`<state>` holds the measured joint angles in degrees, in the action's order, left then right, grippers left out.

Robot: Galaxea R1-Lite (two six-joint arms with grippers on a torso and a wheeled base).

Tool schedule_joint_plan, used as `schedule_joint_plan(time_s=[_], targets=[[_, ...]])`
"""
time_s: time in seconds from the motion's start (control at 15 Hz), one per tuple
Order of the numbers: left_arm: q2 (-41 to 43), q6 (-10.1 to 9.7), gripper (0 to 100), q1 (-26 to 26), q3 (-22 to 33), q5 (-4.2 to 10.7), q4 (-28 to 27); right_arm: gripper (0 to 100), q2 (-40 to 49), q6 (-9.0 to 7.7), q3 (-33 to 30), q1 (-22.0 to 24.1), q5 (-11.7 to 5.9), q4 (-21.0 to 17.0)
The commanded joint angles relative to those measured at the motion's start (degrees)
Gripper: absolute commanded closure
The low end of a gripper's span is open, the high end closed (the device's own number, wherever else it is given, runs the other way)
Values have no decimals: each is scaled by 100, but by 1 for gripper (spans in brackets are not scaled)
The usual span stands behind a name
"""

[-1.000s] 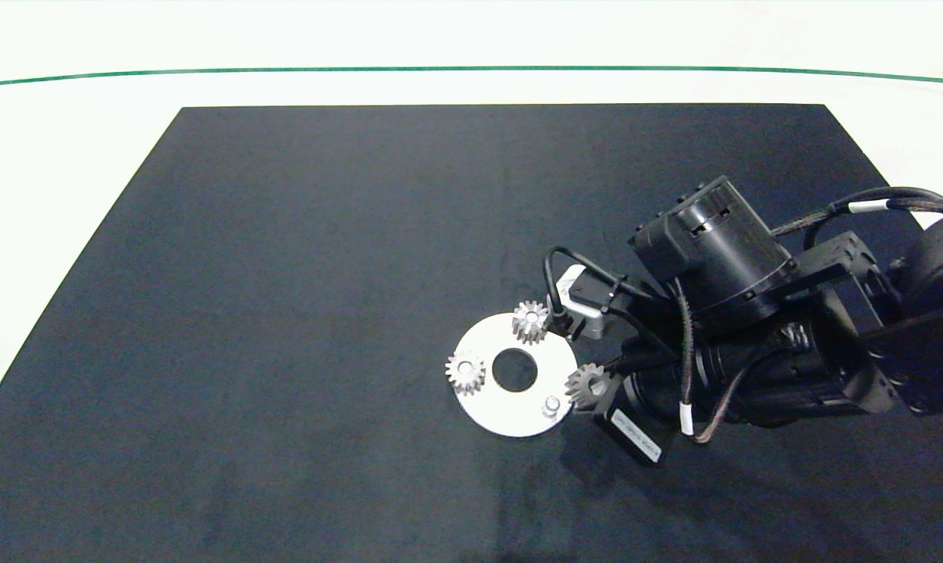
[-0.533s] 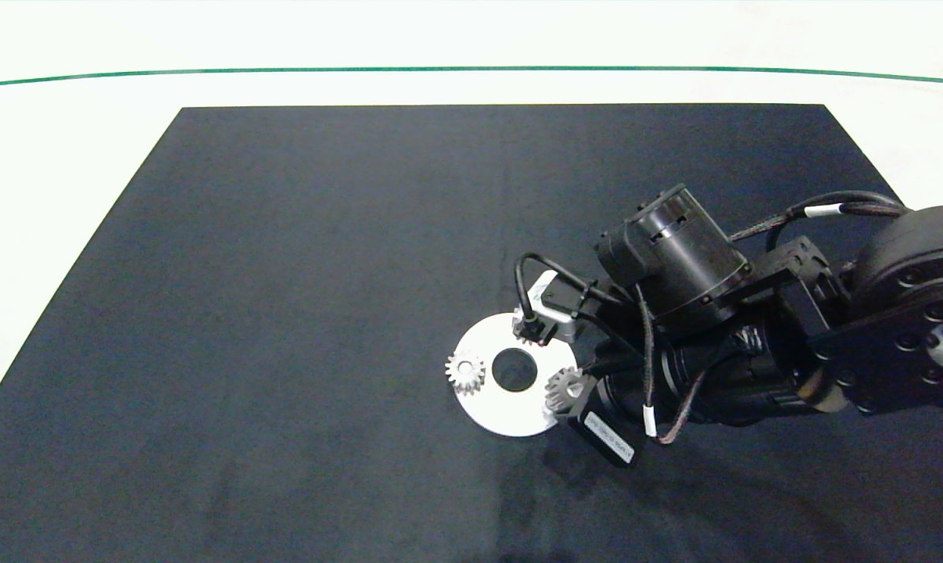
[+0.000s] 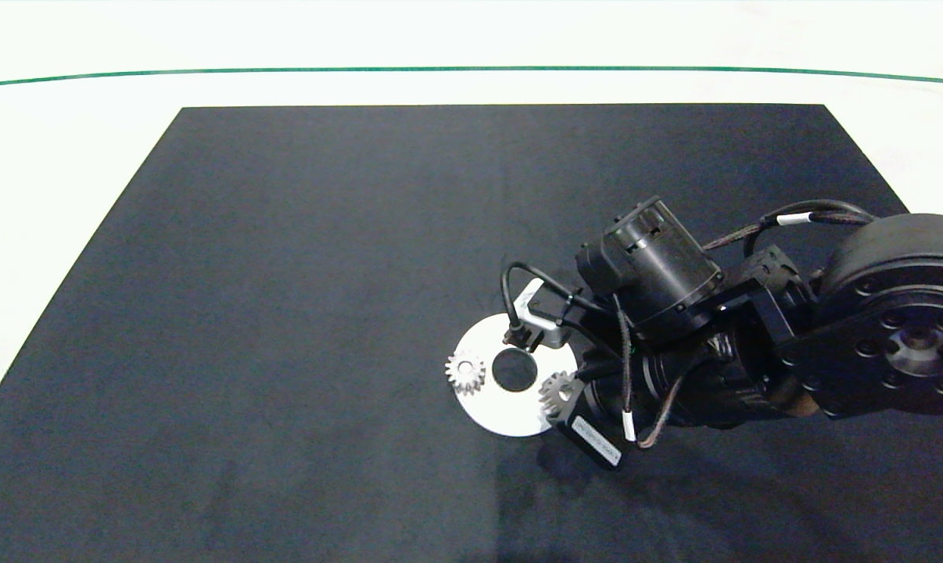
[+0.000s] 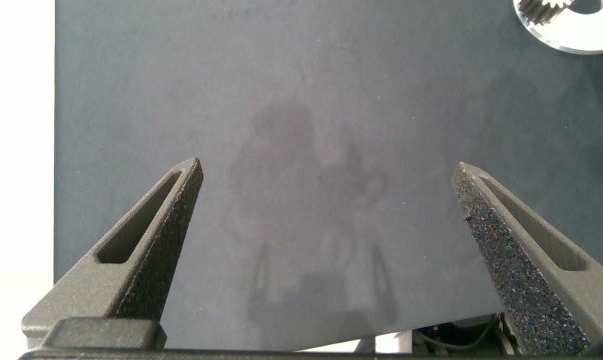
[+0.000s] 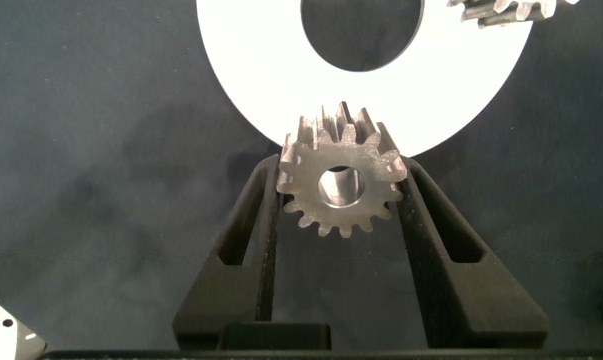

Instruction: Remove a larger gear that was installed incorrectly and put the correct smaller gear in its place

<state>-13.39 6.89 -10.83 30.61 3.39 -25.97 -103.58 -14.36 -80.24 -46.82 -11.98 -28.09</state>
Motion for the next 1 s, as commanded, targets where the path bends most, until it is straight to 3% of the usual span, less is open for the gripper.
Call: schedule_joint_plan(time_s=[0.07,0.6,1.0], targets=[[-6,6,0,1,-11,4,-14,81,-65,39,-45,-72,-6,-13],[82,6,0,1,-38,-5,-31,81,-171,65,-88,-55,-6,-13],[117,6,0,1,-46,-5,-40,81,-241,100,-106,-64,-111,-13]])
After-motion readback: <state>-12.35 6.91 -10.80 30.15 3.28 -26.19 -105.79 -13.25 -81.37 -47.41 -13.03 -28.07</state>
